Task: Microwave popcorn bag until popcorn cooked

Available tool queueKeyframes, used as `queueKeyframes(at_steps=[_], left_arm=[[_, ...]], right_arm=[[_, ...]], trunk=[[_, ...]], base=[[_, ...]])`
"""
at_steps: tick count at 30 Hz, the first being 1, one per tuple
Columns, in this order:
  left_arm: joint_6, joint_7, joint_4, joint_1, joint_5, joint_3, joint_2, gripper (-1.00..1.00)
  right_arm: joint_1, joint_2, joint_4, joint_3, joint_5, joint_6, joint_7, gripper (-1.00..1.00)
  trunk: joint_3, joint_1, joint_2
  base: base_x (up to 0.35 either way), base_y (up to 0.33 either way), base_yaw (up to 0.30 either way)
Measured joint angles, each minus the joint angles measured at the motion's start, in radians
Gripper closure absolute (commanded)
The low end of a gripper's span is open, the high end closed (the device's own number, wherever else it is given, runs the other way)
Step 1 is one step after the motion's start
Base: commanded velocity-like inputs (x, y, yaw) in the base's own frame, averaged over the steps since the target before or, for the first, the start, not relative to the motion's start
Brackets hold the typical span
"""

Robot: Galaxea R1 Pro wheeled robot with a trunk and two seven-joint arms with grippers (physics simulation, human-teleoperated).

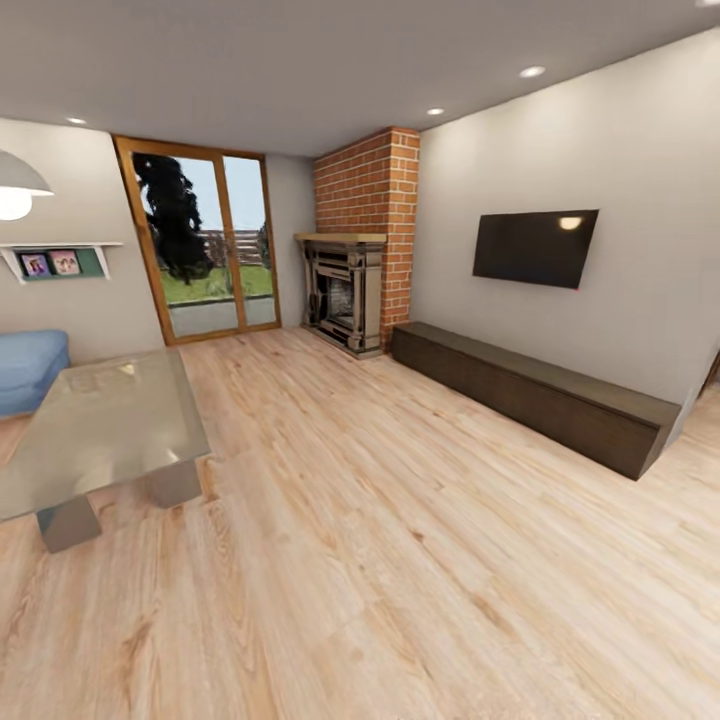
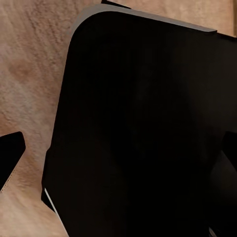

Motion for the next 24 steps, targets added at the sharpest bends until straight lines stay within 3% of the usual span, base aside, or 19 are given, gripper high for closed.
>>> queueKeyframes(at_steps=[24], left_arm=[[0.000,0.003,0.000,0.000,-0.001,-0.002,-0.002,-1.00]], right_arm=[[0.000,0.000,0.000,0.000,0.000,0.000,0.000,-1.00]], trunk=[[0.000,0.000,0.000]], base=[[0.000,0.000,-0.294]])
